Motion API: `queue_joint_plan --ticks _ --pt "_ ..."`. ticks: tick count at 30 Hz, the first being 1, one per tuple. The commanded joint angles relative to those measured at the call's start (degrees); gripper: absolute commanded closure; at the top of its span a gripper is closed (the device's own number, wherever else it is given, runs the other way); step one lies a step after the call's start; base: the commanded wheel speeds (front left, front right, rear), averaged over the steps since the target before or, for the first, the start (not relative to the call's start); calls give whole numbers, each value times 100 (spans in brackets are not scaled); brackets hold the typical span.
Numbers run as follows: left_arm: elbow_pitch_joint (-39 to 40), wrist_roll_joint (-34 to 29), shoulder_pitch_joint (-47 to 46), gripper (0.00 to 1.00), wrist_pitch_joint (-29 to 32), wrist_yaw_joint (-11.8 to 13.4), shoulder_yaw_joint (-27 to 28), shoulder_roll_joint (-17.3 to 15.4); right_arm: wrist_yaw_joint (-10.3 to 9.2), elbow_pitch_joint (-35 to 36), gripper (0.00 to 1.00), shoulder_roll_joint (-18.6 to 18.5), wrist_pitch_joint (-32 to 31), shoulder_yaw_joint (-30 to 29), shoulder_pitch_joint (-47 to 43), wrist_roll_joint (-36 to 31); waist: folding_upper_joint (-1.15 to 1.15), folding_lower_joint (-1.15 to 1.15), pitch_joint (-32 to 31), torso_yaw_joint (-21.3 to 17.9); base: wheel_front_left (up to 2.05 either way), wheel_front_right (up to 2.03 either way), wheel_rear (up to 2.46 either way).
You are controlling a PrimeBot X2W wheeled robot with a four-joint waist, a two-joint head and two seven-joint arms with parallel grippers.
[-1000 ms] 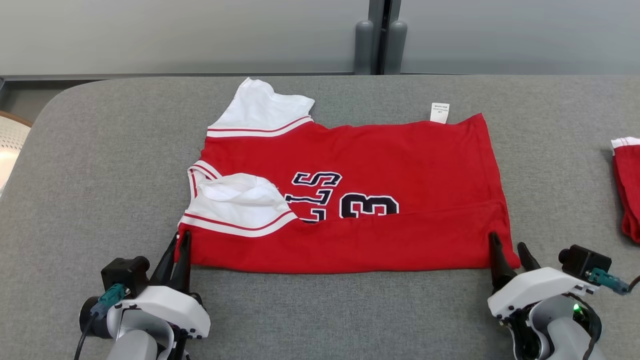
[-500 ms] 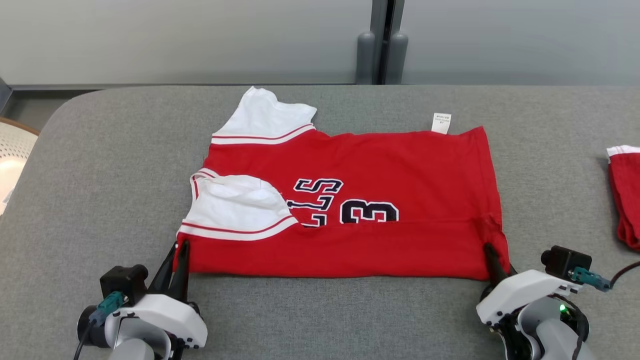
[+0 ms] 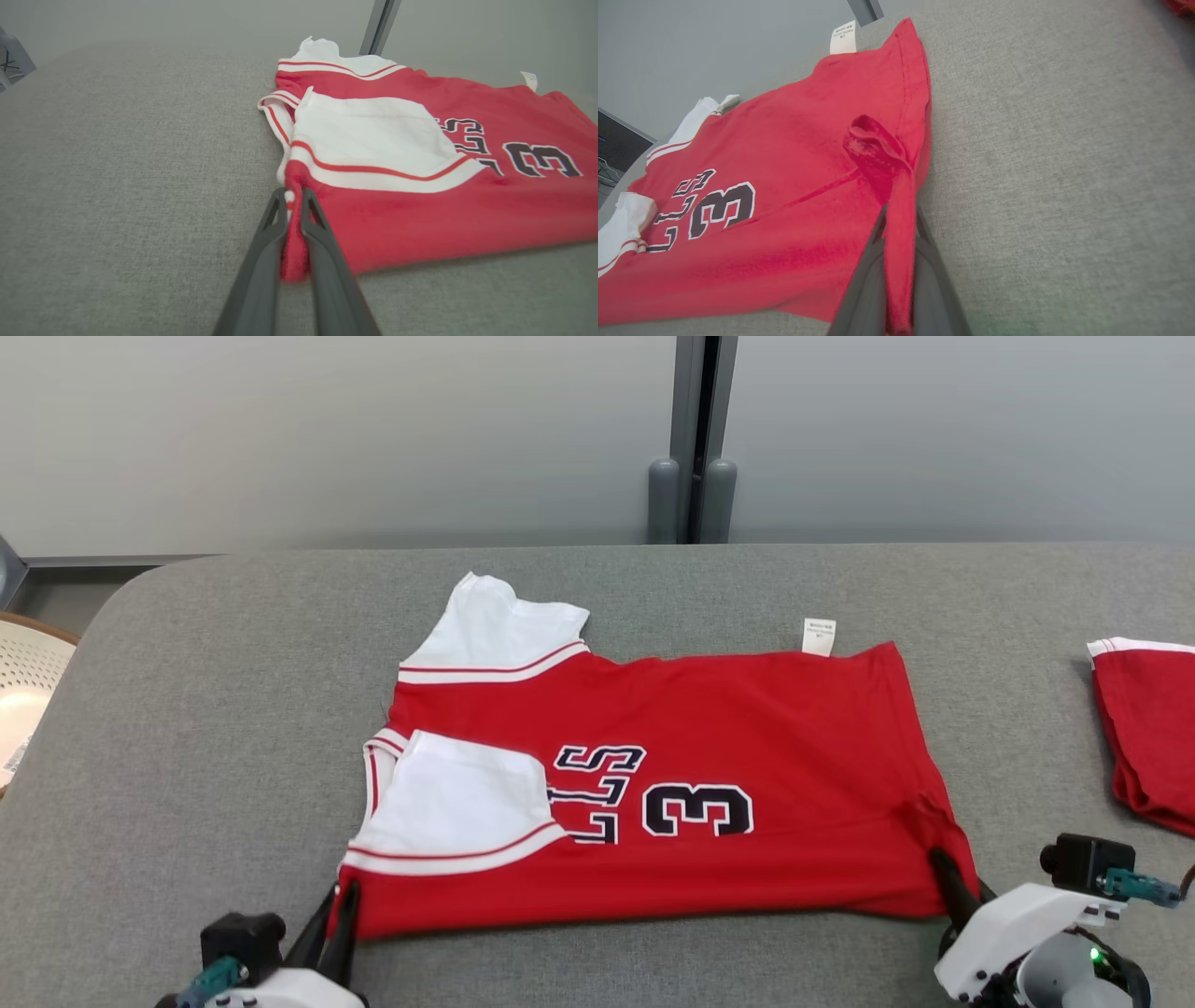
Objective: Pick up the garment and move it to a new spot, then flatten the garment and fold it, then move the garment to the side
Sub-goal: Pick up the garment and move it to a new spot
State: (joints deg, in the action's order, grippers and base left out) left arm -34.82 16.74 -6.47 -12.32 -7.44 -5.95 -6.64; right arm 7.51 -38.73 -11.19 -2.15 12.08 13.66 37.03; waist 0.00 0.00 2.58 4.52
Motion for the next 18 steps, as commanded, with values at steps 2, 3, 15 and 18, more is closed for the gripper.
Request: queue_joint_plan --ticks 2,3,15,18 --pt "171 -5 236 100 139 8 -50 -94 -5 210 100 -116 -218 -15 -227 93 0 0 -35 -4 0 0 0" --pt "274 -14 352 100 209 11 -80 -100 -5 316 100 -150 -321 -56 -331 133 0 0 -55 -2 0 0 0" --pt "1272 16 1051 42 635 197 -166 -195 -7 1518 0 -63 -1101 -882 -1338 -94 0 0 -158 47 0 0 0" --pt "1332 -29 1014 0 516 305 -147 -178 -3 1753 0 23 -1020 -983 -1325 -387 0 0 -163 23 0 0 0"
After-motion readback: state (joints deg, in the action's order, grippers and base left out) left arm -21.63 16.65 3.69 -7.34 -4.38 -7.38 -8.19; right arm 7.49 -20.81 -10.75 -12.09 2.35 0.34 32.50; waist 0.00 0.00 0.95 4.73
